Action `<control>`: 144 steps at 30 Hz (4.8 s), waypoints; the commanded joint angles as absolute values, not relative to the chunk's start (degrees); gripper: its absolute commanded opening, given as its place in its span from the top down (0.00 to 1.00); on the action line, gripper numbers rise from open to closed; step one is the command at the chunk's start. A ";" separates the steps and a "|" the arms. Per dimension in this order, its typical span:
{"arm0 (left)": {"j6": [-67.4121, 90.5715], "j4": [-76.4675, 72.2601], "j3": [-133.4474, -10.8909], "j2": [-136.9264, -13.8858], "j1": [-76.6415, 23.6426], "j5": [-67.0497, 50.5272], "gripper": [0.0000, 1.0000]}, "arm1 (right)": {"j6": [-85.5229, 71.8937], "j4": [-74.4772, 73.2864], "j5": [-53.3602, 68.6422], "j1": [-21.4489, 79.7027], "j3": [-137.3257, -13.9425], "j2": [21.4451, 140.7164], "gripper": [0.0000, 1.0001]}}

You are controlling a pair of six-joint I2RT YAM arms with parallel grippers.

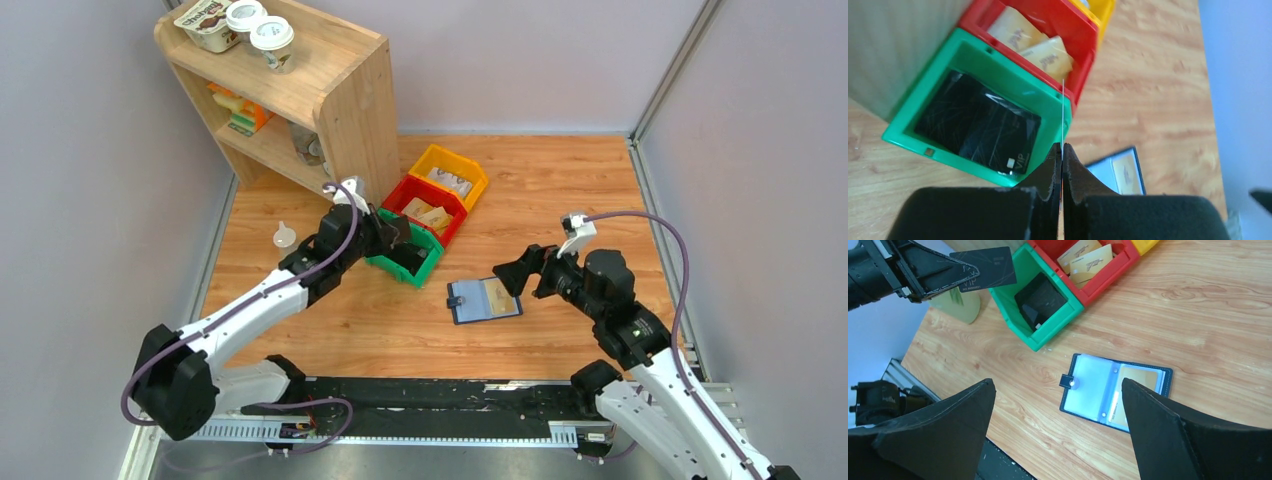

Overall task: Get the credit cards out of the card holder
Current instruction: Place the credit card in the storage box, then remove the credit card from the card holder.

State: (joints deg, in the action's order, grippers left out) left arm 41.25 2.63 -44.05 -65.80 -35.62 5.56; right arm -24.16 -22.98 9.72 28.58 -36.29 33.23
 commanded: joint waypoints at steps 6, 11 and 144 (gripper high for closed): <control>61.60 -0.27 -49.21 -78.73 -35.68 19.86 1.00 | -28.47 -22.50 1.76 28.39 -34.19 30.41 0.00; 66.53 3.34 -51.94 -85.33 -35.68 21.18 1.00 | -29.79 -21.71 0.70 28.39 -31.91 28.74 0.00; 69.34 -16.51 -59.68 -109.69 -52.82 -14.59 0.77 | -34.45 -11.08 17.57 16.52 -24.96 74.00 0.74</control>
State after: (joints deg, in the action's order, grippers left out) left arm 67.77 -9.19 -60.40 -112.14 -52.71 -14.61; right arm -33.69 -9.08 15.46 16.19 -26.98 73.01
